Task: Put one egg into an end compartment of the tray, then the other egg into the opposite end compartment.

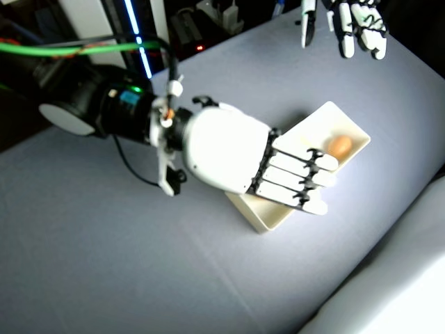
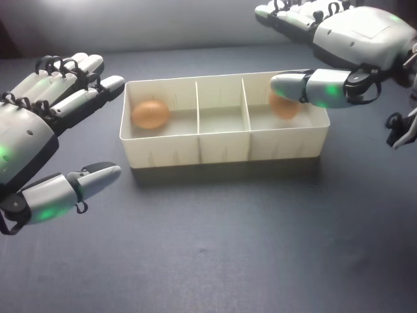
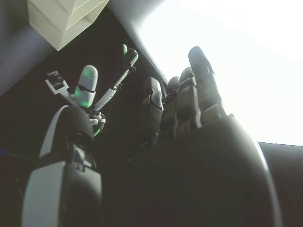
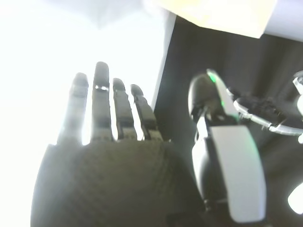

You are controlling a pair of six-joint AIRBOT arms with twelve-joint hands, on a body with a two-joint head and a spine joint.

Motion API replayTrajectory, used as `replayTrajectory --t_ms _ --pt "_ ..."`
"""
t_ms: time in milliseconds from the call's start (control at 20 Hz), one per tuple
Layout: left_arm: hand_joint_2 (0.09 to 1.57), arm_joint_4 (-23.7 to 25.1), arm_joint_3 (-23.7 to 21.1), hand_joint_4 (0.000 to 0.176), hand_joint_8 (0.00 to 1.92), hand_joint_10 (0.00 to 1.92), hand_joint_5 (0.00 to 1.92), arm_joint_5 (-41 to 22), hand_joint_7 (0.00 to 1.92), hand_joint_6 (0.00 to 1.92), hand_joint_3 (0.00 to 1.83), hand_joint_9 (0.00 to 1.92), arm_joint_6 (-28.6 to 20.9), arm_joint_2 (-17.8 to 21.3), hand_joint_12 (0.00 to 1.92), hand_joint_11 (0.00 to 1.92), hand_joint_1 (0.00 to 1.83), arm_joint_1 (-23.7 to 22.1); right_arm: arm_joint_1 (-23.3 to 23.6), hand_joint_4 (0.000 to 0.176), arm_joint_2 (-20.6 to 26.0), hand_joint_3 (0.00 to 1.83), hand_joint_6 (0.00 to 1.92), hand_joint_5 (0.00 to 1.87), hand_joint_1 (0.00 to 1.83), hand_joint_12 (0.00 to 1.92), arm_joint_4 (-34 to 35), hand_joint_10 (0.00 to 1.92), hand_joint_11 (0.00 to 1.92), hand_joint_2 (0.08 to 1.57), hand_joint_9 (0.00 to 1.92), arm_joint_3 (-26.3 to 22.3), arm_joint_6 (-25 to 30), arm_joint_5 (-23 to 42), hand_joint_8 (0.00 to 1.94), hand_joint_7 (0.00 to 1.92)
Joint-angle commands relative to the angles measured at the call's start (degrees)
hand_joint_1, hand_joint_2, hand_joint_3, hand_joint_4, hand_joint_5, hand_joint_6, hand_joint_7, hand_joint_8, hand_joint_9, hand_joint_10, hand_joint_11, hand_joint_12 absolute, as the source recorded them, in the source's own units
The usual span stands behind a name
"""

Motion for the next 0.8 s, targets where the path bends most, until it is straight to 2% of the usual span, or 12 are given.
replayTrajectory --t_ms 0,50,100,150,250,300,350,400,450,500,650,750 --pt "1.29 -0.4 0.2 0.0 0.0 0.0 0.2 -7.9 0.0 0.0 0.0 0.0 -0.3 0.0 0.13 0.0 0.48 -0.3 0.7 0.012 0.3 0.0 0.0 0.0 0.25 1.79 -0.3 0.11 0.0 1.34 0.0 -1.1 0.2 9.3 0.0 0.0" --pt "1.29 -0.6 0.0 0.025 0.0 0.0 0.19 -8.3 0.0 0.0 0.0 0.0 -0.3 0.1 0.35 0.0 0.48 0.0 0.7 0.054 1.1 0.0 0.0 0.0 0.11 1.63 -0.3 0.01 0.0 1.36 0.0 -2.4 0.2 11.2 0.0 0.0" --pt "1.29 -1.0 -0.1 0.025 0.0 0.0 0.19 -8.9 0.0 0.0 0.0 0.0 -0.3 0.1 0.35 0.0 0.48 0.4 0.3 0.054 2.5 0.0 0.0 0.0 0.11 1.63 -0.4 0.01 0.0 1.36 0.0 -4.0 0.2 13.4 0.0 0.0" --pt "1.31 -1.4 -0.2 0.016 0.0 0.0 0.13 -9.7 0.0 0.0 0.0 0.0 -0.3 0.3 0.31 0.0 0.57 0.7 -0.5 0.004 4.0 0.0 0.0 0.0 0.0 1.48 -0.6 0.0 0.0 1.41 0.01 -5.7 0.2 16.1 0.0 0.0" --pt "1.33 -1.8 -0.6 0.025 0.0 0.0 0.1 -10.9 0.0 0.0 0.0 0.0 -0.3 0.5 0.22 0.0 0.55 1.2 -2.6 0.0 6.4 0.0 0.0 0.0 0.06 1.38 -0.6 0.0 0.0 1.41 0.0 -8.4 0.1 20.5 0.0 0.0" --pt "1.35 -2.2 -0.8 0.014 0.0 0.0 0.07 -11.5 0.0 0.0 0.01 0.0 -0.3 0.7 0.21 0.0 0.48 1.5 -4.2 0.031 7.9 0.0 0.0 0.0 0.05 1.35 -0.6 0.0 0.0 1.41 0.0 -10.1 -0.2 23.1 0.0 0.0" --pt "1.38 -2.7 -1.0 0.036 0.0 0.0 0.01 -12.4 0.0 0.0 0.01 0.0 -0.3 0.8 0.04 0.0 0.21 2.2 -5.8 0.014 9.2 0.01 0.0 0.0 0.04 1.14 -0.6 0.0 0.0 1.41 0.0 -11.5 -0.3 25.9 0.0 0.0" --pt "1.38 -3.2 -1.2 0.036 0.0 0.0 0.01 -13.1 0.0 0.0 0.01 0.0 -0.3 0.9 0.04 0.0 0.21 2.6 -7.4 0.014 10.3 0.01 0.0 0.0 0.04 1.14 -0.6 0.0 0.0 1.41 0.0 -12.6 -0.4 28.1 0.0 0.0" --pt "1.38 -3.7 -1.4 0.039 0.0 0.0 0.0 -14.1 0.0 0.0 0.01 0.0 -0.3 1.1 0.01 0.0 0.12 3.2 -9.3 0.007 11.7 0.0 0.0 0.0 0.04 0.8 -0.5 0.0 0.0 1.41 0.0 -14.1 -0.4 31.1 0.0 0.0" --pt "1.36 -4.1 -1.6 0.082 0.0 0.0 0.0 -14.8 0.0 0.0 0.0 0.0 -0.2 1.2 0.0 0.0 0.01 3.6 -11.1 0.0 13.0 0.0 0.0 0.0 0.0 0.04 -0.5 0.0 0.0 1.35 0.0 -15.4 -0.4 33.4 0.0 0.0" --pt "1.27 -5.2 -2.0 0.066 0.0 0.0 0.0 -16.9 0.0 0.0 0.0 0.0 -0.2 1.2 0.0 0.0 0.0 4.8 -18.3 0.024 17.4 0.0 0.0 0.0 0.06 0.0 1.4 0.0 0.0 1.37 0.0 -19.8 -1.5 41.9 0.0 0.0" --pt "1.21 -6.2 -2.3 0.145 0.0 0.0 0.0 -18.8 0.0 0.0 0.0 0.0 -0.2 1.2 0.0 0.0 0.0 5.7 -22.7 0.015 19.4 0.02 0.0 0.0 0.13 0.0 3.3 0.0 0.0 1.44 0.0 -22.0 -1.8 47.5 0.0 0.0"
